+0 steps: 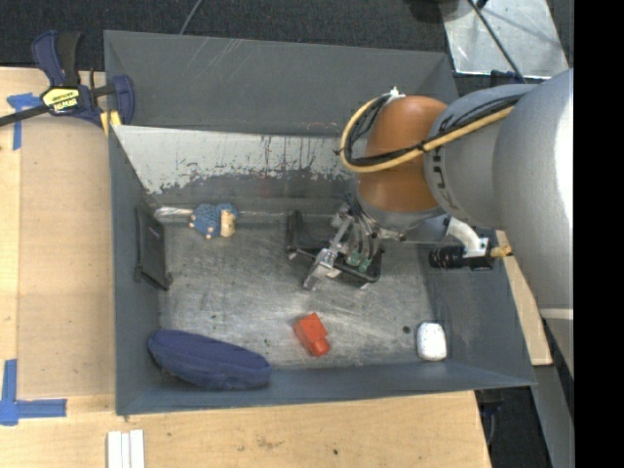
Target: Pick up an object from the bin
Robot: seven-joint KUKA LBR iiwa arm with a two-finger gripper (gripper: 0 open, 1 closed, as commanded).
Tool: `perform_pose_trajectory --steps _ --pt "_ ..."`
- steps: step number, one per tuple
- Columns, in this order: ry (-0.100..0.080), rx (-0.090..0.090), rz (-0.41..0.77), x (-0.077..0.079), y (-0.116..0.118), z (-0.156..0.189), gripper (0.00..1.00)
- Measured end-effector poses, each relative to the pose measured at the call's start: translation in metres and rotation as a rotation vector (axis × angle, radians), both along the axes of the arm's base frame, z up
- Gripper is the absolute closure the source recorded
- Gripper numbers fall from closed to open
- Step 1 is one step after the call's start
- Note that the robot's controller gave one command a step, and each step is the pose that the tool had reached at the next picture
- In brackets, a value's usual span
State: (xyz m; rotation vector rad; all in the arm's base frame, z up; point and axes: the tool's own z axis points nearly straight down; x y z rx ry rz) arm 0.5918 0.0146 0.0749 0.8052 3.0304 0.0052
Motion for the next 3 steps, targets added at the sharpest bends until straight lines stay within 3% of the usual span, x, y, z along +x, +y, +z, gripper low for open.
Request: perform_pose_trajectory --steps 1,2,3 --pt "0.002 -0.002 0.004 0.001 0.0 0.002 0.0" --pt "-0.008 -0.002 0.003 0.004 0.0 0.004 1.0" --pt "0.003 -0.002 0.005 0.005 -0.001 0.086 1.0"
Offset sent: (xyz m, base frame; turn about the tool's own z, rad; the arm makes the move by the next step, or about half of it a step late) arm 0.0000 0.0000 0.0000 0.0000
